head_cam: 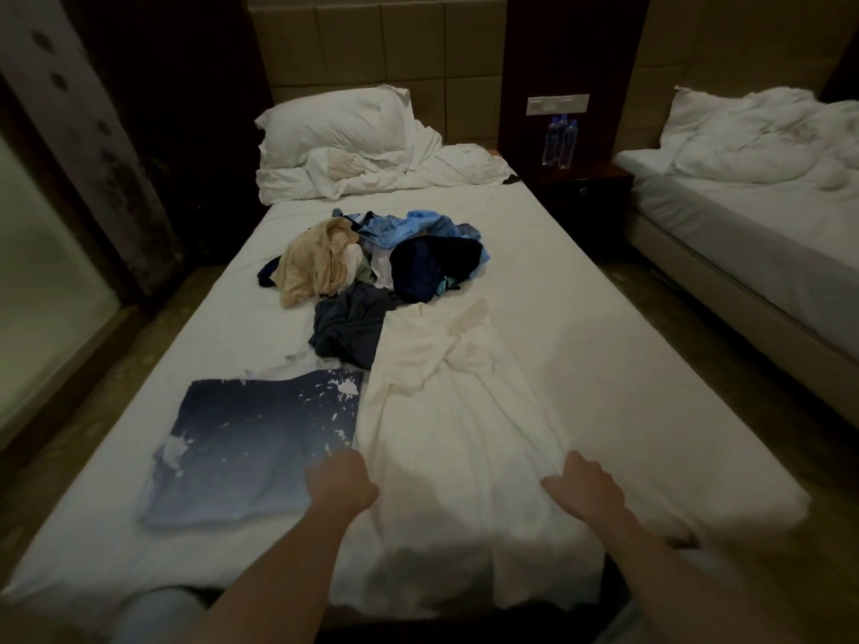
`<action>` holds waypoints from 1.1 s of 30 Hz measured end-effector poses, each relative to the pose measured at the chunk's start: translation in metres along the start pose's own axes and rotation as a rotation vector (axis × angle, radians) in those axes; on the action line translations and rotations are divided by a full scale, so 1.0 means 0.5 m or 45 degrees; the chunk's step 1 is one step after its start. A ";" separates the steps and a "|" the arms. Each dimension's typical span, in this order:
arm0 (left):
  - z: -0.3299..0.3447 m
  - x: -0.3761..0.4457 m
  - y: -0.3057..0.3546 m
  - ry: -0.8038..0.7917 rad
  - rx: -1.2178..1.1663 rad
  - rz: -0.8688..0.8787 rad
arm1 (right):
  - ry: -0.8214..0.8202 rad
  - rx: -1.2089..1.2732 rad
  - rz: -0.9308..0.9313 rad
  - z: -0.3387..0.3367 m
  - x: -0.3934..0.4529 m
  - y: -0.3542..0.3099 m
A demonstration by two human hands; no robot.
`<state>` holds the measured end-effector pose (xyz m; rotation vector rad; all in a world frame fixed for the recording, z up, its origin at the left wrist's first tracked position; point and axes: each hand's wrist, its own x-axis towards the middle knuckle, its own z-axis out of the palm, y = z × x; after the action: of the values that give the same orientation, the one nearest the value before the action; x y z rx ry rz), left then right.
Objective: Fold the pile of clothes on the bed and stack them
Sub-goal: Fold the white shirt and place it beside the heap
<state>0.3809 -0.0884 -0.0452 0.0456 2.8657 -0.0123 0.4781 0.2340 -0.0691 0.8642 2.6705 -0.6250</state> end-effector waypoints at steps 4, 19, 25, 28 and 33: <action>-0.004 -0.038 0.014 -0.022 -0.259 0.204 | 0.093 0.245 -0.179 0.012 -0.048 -0.004; 0.062 -0.094 -0.049 -0.008 0.084 1.200 | -0.066 -0.655 -1.204 0.123 -0.127 -0.011; 0.137 -0.086 -0.060 0.091 0.405 1.296 | 0.094 -1.014 -1.143 0.146 -0.151 -0.036; 0.157 -0.092 -0.024 0.368 0.341 1.522 | 0.243 -0.894 -1.216 0.143 -0.136 -0.043; 0.146 -0.079 0.020 0.389 -0.049 1.355 | 0.003 -0.425 -1.050 0.092 -0.097 -0.054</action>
<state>0.4392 -0.0805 -0.1046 1.6342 2.7267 0.2755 0.5053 0.1686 -0.0829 -0.3569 2.9440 -0.2945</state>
